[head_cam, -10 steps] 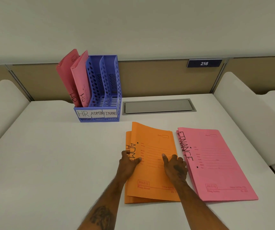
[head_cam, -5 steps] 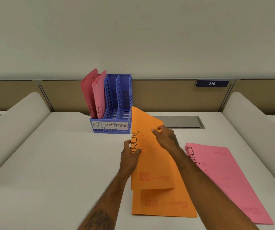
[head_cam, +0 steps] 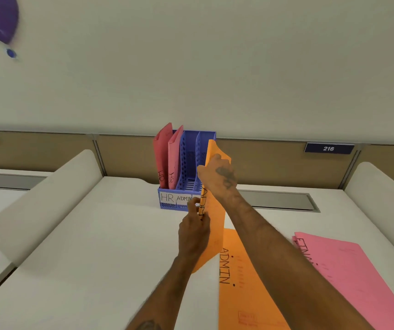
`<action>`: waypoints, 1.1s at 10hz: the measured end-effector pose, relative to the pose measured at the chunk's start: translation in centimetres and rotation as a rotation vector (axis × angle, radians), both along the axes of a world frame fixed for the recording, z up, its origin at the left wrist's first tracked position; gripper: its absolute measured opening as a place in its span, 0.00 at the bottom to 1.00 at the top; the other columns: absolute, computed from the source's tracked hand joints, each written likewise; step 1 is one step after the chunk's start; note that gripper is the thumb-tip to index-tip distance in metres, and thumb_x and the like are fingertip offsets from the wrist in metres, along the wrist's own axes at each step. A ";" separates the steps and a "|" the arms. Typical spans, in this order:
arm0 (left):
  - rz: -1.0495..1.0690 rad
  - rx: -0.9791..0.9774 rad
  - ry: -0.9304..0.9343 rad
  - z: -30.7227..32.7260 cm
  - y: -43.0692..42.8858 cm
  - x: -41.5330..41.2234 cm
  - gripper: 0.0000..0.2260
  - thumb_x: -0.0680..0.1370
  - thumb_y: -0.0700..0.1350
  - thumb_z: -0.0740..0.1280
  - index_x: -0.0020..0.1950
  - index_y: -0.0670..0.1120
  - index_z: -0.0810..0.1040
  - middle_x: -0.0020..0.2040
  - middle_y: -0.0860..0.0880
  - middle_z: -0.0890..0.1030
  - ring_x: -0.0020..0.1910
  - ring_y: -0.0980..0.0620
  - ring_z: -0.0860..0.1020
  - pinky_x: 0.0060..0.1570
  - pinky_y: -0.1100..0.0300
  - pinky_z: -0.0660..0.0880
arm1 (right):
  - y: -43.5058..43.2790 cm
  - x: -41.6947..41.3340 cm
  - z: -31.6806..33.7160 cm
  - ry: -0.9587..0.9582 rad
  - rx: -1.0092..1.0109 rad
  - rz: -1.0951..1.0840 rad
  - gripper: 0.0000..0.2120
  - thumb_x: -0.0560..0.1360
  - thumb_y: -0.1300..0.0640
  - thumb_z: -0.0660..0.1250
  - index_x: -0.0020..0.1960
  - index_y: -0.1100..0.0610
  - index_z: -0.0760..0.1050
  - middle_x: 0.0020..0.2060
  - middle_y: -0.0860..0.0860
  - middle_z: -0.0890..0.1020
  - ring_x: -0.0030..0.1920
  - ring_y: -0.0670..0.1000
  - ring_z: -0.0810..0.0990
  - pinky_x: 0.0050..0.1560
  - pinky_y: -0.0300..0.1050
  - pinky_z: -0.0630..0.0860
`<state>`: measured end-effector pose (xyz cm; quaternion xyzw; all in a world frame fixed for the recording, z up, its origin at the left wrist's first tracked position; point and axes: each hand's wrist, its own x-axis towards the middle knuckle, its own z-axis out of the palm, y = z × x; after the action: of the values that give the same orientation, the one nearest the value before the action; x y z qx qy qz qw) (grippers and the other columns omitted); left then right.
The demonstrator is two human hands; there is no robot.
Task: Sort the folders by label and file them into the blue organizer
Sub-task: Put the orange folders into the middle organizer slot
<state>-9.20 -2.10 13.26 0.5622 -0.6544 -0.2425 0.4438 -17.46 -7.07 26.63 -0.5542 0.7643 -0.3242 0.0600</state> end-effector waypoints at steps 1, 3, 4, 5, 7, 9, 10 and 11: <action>0.009 -0.028 -0.044 0.4 -0.9 1.7 0.15 0.82 0.46 0.62 0.67 0.53 0.63 0.47 0.50 0.81 0.35 0.52 0.79 0.37 0.58 0.79 | -0.9 2.0 0.3 -0.026 0.012 -0.037 0.14 0.73 0.55 0.63 0.54 0.62 0.73 0.45 0.54 0.79 0.40 0.54 0.76 0.33 0.43 0.70; -0.024 -0.063 -0.083 0.8 -3.8 5.7 0.18 0.81 0.47 0.64 0.70 0.53 0.63 0.49 0.58 0.72 0.32 0.63 0.72 0.31 0.72 0.68 | -3.0 6.5 1.2 -0.076 -0.031 -0.094 0.07 0.74 0.58 0.64 0.47 0.61 0.74 0.38 0.53 0.78 0.37 0.53 0.80 0.31 0.44 0.77; -0.093 -0.080 -0.025 1.6 -5.3 7.5 0.19 0.81 0.48 0.64 0.71 0.54 0.64 0.51 0.58 0.72 0.34 0.65 0.71 0.31 0.70 0.72 | -4.4 8.5 2.1 -0.067 -0.064 -0.095 0.11 0.77 0.57 0.63 0.56 0.61 0.73 0.44 0.54 0.79 0.42 0.54 0.81 0.40 0.49 0.81; -0.191 -0.088 -0.036 2.3 -7.4 9.1 0.21 0.81 0.51 0.64 0.72 0.58 0.60 0.51 0.56 0.79 0.33 0.65 0.74 0.30 0.74 0.71 | -6.1 9.6 3.4 -0.033 -0.066 -0.103 0.14 0.78 0.56 0.61 0.61 0.62 0.70 0.48 0.55 0.75 0.45 0.53 0.75 0.42 0.47 0.73; -0.526 -0.158 0.030 4.9 -13.0 12.9 0.35 0.72 0.52 0.69 0.76 0.57 0.57 0.71 0.54 0.71 0.68 0.55 0.71 0.66 0.50 0.73 | -10.3 9.9 5.0 0.020 -0.161 -0.122 0.15 0.79 0.55 0.60 0.63 0.62 0.69 0.41 0.52 0.69 0.39 0.52 0.68 0.37 0.44 0.65; -0.364 -0.299 -0.286 8.6 -22.4 13.5 0.30 0.77 0.51 0.63 0.78 0.50 0.57 0.78 0.46 0.60 0.77 0.46 0.57 0.74 0.40 0.61 | -14.7 8.9 4.6 0.020 -0.359 -0.086 0.13 0.81 0.51 0.57 0.60 0.59 0.70 0.34 0.51 0.77 0.30 0.51 0.77 0.31 0.46 0.79; -0.338 -0.297 -0.635 9.6 -27.0 13.1 0.33 0.79 0.58 0.61 0.80 0.53 0.50 0.81 0.47 0.50 0.80 0.45 0.45 0.76 0.40 0.45 | -16.9 8.2 3.8 -0.002 -0.427 -0.061 0.14 0.81 0.51 0.57 0.62 0.58 0.70 0.36 0.53 0.79 0.32 0.53 0.80 0.36 0.50 0.82; -0.362 -0.284 -0.848 8.8 -29.7 12.4 0.36 0.78 0.61 0.61 0.80 0.58 0.45 0.81 0.45 0.43 0.79 0.43 0.38 0.74 0.39 0.39 | -19.1 7.6 2.7 -0.004 -0.462 -0.050 0.15 0.82 0.52 0.58 0.64 0.59 0.70 0.34 0.51 0.77 0.31 0.52 0.79 0.34 0.49 0.81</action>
<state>3.25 -31.84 22.09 0.4222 -0.8917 0.0266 0.1609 -9.90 -26.17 29.31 -0.5336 0.6831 -0.4930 -0.0747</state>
